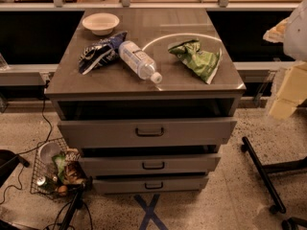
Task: Move green jalapeno chip bag near paper bowl
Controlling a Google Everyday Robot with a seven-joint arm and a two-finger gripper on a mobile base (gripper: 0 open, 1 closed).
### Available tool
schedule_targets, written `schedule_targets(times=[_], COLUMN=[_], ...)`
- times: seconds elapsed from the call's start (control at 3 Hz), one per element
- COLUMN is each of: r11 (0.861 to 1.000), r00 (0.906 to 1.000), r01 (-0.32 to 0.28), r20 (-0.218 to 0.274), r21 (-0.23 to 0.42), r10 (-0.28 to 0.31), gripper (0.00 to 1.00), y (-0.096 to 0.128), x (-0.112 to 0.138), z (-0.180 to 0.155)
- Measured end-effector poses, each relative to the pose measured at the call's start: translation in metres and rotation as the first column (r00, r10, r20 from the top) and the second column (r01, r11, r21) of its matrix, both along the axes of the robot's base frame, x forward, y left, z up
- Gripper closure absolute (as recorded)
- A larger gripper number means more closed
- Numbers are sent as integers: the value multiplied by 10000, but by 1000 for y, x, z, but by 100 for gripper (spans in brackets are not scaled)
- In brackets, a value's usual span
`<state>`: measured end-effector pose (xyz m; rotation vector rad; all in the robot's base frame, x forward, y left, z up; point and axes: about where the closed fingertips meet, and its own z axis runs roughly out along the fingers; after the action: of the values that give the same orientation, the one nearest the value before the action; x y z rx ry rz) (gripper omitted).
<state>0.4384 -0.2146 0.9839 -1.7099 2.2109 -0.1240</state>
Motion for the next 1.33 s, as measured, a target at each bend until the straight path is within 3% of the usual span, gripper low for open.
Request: schedule_targets(times=[0.33,0.67,1.0,1.33], r11=[10000,9945,9391,8568], r00=[10000,9963,9668,9254], r01=[0,608,1848,2504], r20=[2,556,1181,1486], r21=[0,854,2898,4507], r10=[0,-657,-2267,-3486], gripper=[0,0,0,0], y=[0,-2,-5,-7], x=[0,14,67,119], z=[0,6,9,6])
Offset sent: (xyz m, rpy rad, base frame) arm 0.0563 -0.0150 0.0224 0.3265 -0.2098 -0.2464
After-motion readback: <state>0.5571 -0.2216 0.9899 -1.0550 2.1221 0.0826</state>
